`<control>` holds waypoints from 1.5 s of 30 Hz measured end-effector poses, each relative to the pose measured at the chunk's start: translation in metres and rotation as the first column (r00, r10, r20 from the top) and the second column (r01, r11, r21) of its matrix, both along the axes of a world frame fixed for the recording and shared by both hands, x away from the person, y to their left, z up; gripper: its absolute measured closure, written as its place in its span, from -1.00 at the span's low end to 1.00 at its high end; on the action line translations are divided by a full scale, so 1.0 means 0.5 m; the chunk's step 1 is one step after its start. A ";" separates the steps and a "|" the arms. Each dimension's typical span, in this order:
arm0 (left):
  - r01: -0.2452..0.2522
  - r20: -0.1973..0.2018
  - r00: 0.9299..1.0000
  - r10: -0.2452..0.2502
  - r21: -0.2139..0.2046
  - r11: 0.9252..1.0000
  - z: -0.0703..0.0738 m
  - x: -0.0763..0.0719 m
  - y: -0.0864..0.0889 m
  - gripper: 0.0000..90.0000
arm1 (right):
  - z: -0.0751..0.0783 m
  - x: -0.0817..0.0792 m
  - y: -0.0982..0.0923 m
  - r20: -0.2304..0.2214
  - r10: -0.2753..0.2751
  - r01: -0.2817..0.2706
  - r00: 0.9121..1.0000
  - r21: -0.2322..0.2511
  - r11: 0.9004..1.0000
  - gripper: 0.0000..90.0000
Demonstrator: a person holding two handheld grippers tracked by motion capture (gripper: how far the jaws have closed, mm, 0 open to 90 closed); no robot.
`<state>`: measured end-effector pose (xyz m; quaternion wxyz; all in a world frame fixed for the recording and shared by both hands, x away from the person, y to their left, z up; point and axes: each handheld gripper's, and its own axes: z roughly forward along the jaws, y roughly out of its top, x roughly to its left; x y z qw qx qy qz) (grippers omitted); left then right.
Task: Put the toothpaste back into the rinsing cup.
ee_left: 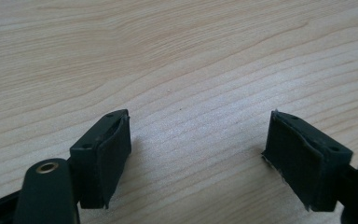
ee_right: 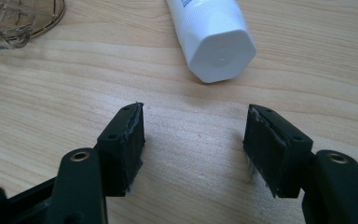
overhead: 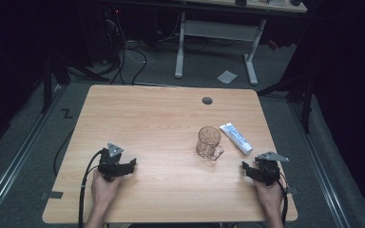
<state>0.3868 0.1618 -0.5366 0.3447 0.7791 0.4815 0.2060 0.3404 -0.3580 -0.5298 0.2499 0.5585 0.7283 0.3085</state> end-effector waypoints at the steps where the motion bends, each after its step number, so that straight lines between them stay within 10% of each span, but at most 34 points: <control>1: 0.000 0.001 1.000 0.000 0.000 1.000 0.000 0.000 0.000 -0.51 | 0.000 0.000 0.000 0.000 -0.002 0.002 1.000 0.000 1.000 -0.16; 45: 0.010 -0.044 0.999 -0.009 0.021 1.000 -0.004 0.015 -0.011 -0.99 | 0.002 0.005 0.000 -0.024 0.012 -0.012 1.000 0.004 1.000 -0.32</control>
